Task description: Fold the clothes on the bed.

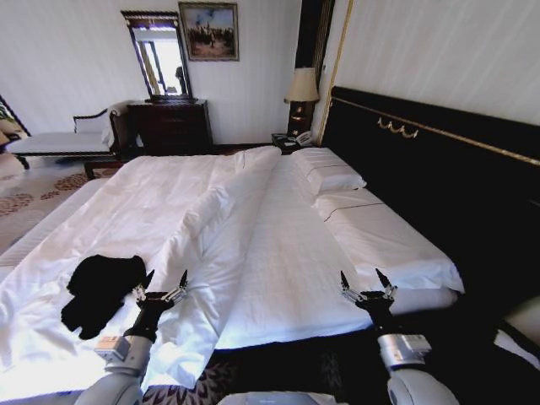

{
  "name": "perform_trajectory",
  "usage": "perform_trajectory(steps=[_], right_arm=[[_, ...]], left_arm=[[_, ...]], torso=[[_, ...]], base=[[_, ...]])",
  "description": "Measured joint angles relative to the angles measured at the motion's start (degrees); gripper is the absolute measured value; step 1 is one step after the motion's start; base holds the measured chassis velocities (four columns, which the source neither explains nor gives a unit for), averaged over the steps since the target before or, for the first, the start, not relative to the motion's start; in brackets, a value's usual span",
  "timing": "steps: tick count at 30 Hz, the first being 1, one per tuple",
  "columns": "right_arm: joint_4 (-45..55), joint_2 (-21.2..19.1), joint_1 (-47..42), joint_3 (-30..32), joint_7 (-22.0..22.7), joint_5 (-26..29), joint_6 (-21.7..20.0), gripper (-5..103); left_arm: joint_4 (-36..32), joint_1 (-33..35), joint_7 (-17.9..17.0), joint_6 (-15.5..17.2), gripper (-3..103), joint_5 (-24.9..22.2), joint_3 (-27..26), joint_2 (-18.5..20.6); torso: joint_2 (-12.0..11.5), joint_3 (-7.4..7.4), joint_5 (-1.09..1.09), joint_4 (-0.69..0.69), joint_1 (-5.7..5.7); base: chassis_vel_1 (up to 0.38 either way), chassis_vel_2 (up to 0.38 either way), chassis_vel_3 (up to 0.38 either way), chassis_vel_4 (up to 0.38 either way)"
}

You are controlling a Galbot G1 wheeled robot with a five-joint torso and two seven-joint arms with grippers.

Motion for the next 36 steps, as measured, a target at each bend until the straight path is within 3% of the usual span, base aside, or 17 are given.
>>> perform_trajectory(steps=[13,36], right_arm=[[0.40,0.39,-0.03,-0.40,0.00,-0.13,-0.46,100],[0.28,0.69,-0.35,-1.14,-0.04,-0.73,-0.40,100]], left_arm=[[-0.48,0.08,0.01,-0.25,100,1.11,-0.11,-0.04],[0.32,0.31,-0.05,-0.23,100,-1.07,-0.61,-0.32]], torso=[[0.00,0.00,-0.02,0.00,0.00],[0.00,0.00,-0.01,0.00,0.00]], base=[[0.155,0.149,-0.145,-0.138],[0.134,0.139,-0.135,-0.135]])
